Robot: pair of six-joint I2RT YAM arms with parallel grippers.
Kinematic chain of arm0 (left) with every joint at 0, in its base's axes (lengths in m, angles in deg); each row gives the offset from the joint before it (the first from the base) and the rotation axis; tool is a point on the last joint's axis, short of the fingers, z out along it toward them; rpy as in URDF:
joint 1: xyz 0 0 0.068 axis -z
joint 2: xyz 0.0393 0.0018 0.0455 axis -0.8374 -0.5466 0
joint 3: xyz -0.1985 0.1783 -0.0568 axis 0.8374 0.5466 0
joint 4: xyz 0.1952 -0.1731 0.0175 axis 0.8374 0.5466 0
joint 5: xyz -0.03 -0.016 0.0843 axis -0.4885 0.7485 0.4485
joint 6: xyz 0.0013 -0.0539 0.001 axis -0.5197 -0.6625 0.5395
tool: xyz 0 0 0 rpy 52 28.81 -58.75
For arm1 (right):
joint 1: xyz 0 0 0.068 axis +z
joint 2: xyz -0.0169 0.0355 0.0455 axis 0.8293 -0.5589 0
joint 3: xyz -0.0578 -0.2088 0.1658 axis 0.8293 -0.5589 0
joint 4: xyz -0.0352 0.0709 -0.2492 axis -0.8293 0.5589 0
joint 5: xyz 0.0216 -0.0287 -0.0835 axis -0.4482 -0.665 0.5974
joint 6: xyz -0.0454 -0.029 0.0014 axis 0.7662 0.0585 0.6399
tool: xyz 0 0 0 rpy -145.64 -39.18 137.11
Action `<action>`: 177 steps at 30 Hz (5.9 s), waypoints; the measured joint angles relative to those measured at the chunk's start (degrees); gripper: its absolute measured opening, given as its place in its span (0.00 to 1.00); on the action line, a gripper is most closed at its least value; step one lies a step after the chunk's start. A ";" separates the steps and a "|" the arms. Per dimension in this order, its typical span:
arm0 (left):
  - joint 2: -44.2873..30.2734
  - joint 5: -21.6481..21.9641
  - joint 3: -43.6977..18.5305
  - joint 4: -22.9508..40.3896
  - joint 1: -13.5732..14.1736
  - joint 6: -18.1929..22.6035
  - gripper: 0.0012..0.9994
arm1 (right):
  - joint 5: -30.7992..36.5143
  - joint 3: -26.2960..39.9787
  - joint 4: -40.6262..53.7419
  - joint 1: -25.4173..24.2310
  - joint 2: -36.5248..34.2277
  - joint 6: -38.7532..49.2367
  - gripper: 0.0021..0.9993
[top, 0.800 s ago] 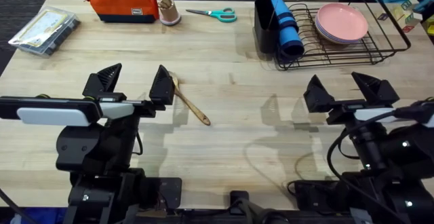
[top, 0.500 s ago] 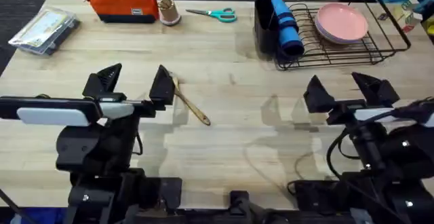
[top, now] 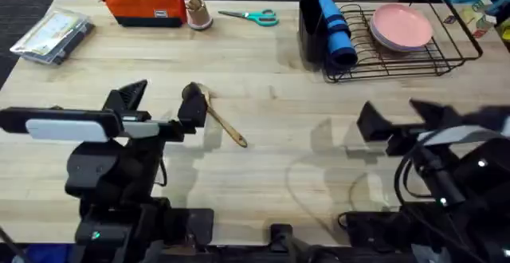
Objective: Pick up the spoon on the table one by one and put them onto the rack
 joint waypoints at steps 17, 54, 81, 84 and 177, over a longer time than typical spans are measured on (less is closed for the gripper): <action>-21.94 -0.64 -33.40 22.48 0.00 1.36 0.99 | 0.02 30.66 27.06 0.00 -15.00 -0.42 1.00; -52.39 -1.23 -64.86 40.07 0.00 1.47 0.99 | 10.58 62.10 46.62 -5.60 -45.97 -8.40 1.00; -52.39 -1.24 -64.86 38.95 0.00 1.47 0.99 | 12.74 62.30 50.46 -54.69 -48.05 -12.22 1.00; -52.39 -1.24 -64.86 38.94 0.00 1.47 0.99 | 12.71 62.30 50.42 -54.69 -49.36 -12.76 1.00; -52.39 -1.25 -64.86 39.22 0.00 1.38 0.99 | 7.71 47.43 15.77 -57.72 -91.78 -22.25 0.78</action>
